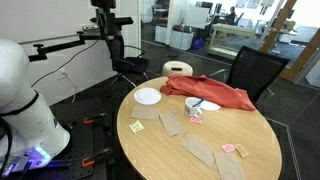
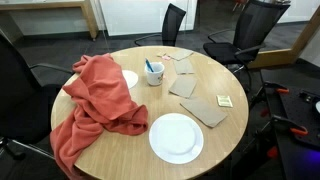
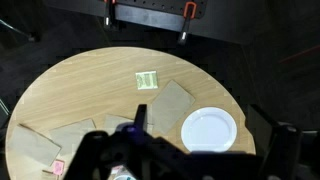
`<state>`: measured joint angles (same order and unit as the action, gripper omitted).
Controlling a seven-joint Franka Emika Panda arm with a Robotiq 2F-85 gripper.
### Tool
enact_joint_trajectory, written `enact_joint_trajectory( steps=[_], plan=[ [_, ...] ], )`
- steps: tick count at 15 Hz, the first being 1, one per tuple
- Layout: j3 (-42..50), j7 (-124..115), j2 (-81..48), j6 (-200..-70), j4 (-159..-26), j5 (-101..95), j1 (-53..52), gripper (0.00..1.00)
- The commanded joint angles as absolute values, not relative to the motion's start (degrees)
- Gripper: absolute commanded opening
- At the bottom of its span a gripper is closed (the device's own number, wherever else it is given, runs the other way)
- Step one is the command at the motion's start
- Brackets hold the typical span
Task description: Take the pen out of the mug and put it on the table
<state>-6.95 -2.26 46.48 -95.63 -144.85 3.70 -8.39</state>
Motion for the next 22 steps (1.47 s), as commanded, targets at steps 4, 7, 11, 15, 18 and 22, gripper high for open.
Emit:
enact_joint_trajectory(
  steps=[4,7,11,15,18,22],
  plan=[
    [-7.2,-2.1,46.5,-95.5,-144.7,3.9,-8.1,1.0],
    [-7.2,-2.1,46.5,-95.5,-144.7,3.9,-8.1,1.0],
    [-7.7,-2.7,46.0,-96.8,-144.8,4.0,-8.1,1.0],
    [-10.1,-8.7,42.4,-105.3,-144.2,4.2,-6.6,1.0],
    [-11.1,-13.2,37.2,-113.8,-143.0,2.8,-4.5,1.0],
    [-10.4,-17.4,29.1,-123.6,-140.9,1.3,-1.1,1.0]
  ],
)
